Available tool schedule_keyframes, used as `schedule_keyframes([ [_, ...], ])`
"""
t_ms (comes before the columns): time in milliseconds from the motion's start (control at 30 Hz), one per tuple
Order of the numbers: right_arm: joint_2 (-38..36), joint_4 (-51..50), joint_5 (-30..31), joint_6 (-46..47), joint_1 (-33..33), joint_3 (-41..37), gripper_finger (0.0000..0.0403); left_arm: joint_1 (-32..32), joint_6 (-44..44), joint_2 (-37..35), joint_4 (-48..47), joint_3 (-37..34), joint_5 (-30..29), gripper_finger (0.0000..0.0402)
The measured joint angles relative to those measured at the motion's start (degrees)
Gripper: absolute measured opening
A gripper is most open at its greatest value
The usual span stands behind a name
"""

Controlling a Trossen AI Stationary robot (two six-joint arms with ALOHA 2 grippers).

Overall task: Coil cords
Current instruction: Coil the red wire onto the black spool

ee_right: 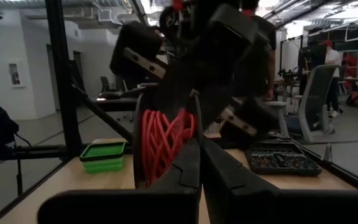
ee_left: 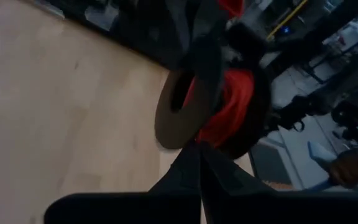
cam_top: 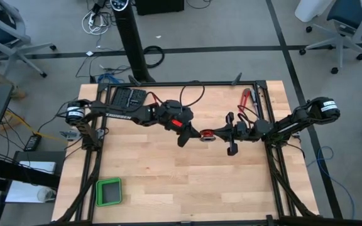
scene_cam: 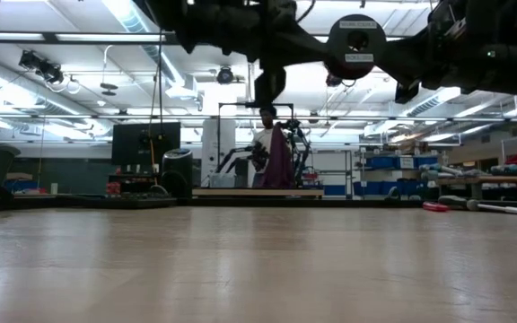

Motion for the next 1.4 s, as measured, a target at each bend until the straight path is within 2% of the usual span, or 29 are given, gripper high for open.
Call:
schedule_keyframes([
  [100, 0.0, 0.37, 0.02, 0.02, 0.17, 0.0, 0.0001, -0.02, -0.4, 1.87, 2.5, -0.04, 1.1, 0.0],
  [267, -0.04, 1.07, 0.19, 0.94, 0.17, 0.02, 0.0002, -0.03, 5.28, 1.8, 5.16, -0.09, 0.25, 0.0001],
  [467, -0.07, 1.02, 0.19, 0.98, 0.17, 0.02, 0.0002, -0.1, 7.55, 1.66, 5.02, -0.09, -0.14, 0.0009],
  [567, -0.02, 0.62, 0.18, 0.98, 0.17, 0.0, 0.0002, -0.42, 8.0, 1.66, 4.12, -0.09, -0.54, 0.0033],
  [767, -0.02, 0.46, -0.16, 1.18, 0.23, 0.0, 0.0002, -1.07, 9.23, 1.58, 2.92, -0.04, -0.69, 0.0116],
  [867, -0.02, 0.29, -0.27, 1.41, 0.23, 0.0, 0.0002, -1.05, 9.68, 1.55, 1.94, 0.0, 0.68, 0.0136],
  [1100, 0.0, 0.2, 0.24, 1.55, 0.53, 0.0, 0.0002, -0.93, 9.2, 1.11, 0.13, 0.04, 9.29, 0.0131],
  [1400, 0.0, 0.22, 0.05, 1.55, 0.54, 0.0, 0.0002, -0.38, 11.97, 1.08, -3.55, 0.04, 9.97, 0.0129],
])
